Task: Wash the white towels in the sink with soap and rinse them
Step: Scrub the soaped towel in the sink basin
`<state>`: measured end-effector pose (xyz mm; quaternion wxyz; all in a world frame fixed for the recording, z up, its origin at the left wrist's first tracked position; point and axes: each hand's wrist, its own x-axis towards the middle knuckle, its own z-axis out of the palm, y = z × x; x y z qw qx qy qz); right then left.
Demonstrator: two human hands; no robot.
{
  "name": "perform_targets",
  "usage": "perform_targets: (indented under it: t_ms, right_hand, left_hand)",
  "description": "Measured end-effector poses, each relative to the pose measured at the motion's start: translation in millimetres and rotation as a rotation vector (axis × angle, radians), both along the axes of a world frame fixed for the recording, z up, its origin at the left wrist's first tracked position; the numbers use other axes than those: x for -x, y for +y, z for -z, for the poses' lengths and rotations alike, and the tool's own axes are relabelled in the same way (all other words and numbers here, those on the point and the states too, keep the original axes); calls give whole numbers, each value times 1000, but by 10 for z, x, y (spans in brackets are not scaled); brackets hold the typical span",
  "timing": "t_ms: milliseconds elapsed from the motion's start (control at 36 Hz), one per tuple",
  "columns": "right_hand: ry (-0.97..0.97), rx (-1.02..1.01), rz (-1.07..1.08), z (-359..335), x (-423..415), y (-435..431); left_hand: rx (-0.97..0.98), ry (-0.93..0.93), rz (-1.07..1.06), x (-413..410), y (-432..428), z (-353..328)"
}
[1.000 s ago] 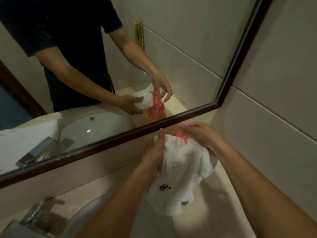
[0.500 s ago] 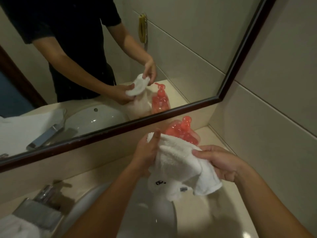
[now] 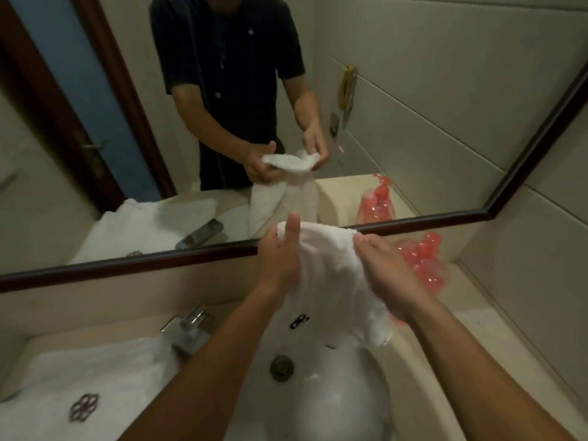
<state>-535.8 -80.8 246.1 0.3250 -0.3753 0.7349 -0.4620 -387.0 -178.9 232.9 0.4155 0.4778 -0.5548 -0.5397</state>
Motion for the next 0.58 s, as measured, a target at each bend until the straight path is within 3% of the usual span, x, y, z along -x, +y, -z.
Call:
perform_targets:
  t_ms: [111, 222, 444, 583]
  right_hand:
    - [-175, 97, 1, -36, -622, -254]
    - [-210, 208, 16, -13, -958, -351]
    - [-107, 281, -59, 69, -1229, -299]
    - [-86, 235, 55, 85, -1072, -413]
  left_hand:
    - [-44, 18, -4, -126, 57, -25]
    - [-151, 37, -23, -262, 119, -88]
    - [2, -6, -139, -403, 2, -3]
    - [102, 22, -33, -372, 206, 76]
